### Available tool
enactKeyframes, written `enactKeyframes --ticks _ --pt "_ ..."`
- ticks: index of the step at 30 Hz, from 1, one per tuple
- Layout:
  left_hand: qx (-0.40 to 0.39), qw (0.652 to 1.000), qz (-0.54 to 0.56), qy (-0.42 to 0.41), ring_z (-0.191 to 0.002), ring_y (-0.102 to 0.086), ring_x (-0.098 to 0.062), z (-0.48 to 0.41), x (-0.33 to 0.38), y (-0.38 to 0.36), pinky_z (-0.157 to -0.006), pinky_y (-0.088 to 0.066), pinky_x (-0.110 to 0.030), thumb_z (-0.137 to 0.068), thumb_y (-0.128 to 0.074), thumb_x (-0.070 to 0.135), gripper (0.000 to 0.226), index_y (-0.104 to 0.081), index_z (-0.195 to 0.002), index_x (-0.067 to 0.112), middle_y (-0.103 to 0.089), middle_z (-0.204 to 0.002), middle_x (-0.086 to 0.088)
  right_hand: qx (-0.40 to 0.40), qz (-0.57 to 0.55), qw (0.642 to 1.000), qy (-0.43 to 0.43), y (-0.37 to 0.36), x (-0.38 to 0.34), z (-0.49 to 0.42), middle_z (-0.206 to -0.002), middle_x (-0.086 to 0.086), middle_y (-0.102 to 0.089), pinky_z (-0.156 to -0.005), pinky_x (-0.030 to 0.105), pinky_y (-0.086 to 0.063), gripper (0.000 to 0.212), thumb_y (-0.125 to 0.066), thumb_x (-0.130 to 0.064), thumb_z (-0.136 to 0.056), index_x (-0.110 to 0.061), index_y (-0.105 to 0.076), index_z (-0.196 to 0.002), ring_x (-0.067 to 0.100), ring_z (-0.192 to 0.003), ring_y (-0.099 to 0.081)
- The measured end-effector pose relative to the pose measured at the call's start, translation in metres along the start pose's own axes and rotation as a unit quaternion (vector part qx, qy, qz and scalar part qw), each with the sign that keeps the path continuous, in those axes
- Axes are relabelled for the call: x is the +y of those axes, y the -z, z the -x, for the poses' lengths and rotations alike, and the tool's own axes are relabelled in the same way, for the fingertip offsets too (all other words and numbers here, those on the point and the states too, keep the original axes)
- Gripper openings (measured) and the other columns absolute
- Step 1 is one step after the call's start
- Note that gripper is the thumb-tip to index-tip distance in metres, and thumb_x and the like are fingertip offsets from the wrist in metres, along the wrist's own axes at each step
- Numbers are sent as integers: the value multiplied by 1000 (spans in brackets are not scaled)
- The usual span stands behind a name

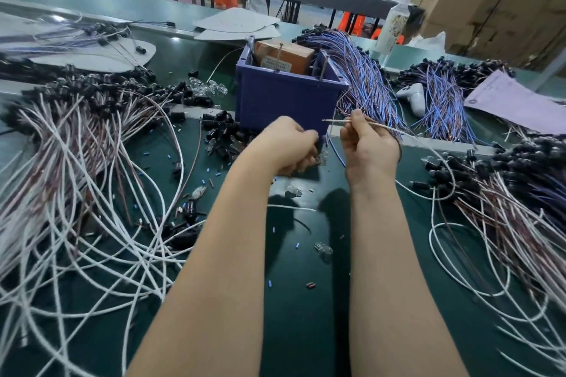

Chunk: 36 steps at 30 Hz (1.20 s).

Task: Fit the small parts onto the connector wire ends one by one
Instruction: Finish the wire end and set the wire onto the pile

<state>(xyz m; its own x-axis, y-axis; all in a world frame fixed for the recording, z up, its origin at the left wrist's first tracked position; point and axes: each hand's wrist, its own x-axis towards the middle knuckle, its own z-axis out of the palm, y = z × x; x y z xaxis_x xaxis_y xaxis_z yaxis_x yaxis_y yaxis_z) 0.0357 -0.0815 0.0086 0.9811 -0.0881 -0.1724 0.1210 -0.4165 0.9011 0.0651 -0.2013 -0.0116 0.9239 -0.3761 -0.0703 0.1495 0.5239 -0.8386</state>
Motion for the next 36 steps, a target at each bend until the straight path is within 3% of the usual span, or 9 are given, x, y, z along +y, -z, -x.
enactKeyframes --ticks 4,6,8,13,20,24,29,33,36 --pt "34 989 145 -10 -52 -57 -3 -3 -8 3 -51 -49 -16 -94 -52 13 8 -58 -99 11 -64 -75 -2 -36 28 999 -5 -6 4 3 -49 -9 -60 -55 14 -50 22 -60 -5 -91 -11 -58 -70 2 -52 -55" --pt "30 988 145 -45 -68 -61 -6 -5 -10 2 -63 -53 -21 -91 -59 15 14 -58 -105 15 -64 -88 -1 -54 41 998 -12 -7 4 5 -51 -7 -60 -55 14 -50 22 -61 -4 -90 -11 -58 -70 3 -53 -55" --pt "41 987 140 -74 -69 -59 -7 -4 -9 1 -63 -50 -21 -91 -61 17 4 -62 -95 16 -65 -84 1 -67 55 996 -15 -7 5 6 -57 -2 -58 -54 14 -50 21 -61 -3 -90 -10 -58 -70 5 -55 -55" --pt "104 986 89 -94 -55 -52 -6 -6 -11 2 -50 -43 -17 -91 -63 21 14 -67 -84 11 -66 -71 -1 -69 78 995 12 -6 8 7 -65 2 -57 -53 13 -50 19 -61 -2 -90 -9 -58 -72 4 -53 -55" --pt "92 984 143 -56 -39 -45 2 -6 -12 4 -39 -33 -9 -91 -57 15 22 -67 -71 13 -64 -64 3 -66 88 994 30 -5 7 7 -68 3 -56 -55 14 -50 19 -62 -3 -90 -10 -57 -72 5 -56 -55" --pt "95 981 169 -24 -50 -42 -8 -8 -15 1 -46 -33 -17 -86 -62 15 17 -65 -70 13 -62 -61 3 -68 91 993 38 -4 7 7 -68 3 -55 -56 15 -50 20 -61 -3 -90 -10 -57 -72 5 -55 -54" --pt "70 968 241 2 -49 -42 -6 -9 -13 -1 -51 -35 -18 -87 -59 11 22 -65 -66 11 -59 -50 7 -56 54 996 32 -6 8 8 -62 0 -59 -54 14 -49 19 -61 -2 -90 -9 -57 -72 2 -50 -54" --pt "148 974 169 0 -46 -43 -9 -9 -12 -1 -40 -33 -13 -82 -56 17 24 -60 -58 14 -55 -45 8 -57 58 996 26 -6 13 10 -63 1 -57 -55 14 -50 19 -61 -2 -89 -8 -58 -72 3 -51 -55" --pt "208 973 102 -21 -46 -44 -12 -10 -14 -2 -49 -37 -21 -82 -56 22 28 -55 -55 15 -52 -48 5 -63 73 995 16 -6 15 12 -63 1 -57 -56 15 -51 20 -63 -3 -89 -9 -58 -70 4 -54 -56"
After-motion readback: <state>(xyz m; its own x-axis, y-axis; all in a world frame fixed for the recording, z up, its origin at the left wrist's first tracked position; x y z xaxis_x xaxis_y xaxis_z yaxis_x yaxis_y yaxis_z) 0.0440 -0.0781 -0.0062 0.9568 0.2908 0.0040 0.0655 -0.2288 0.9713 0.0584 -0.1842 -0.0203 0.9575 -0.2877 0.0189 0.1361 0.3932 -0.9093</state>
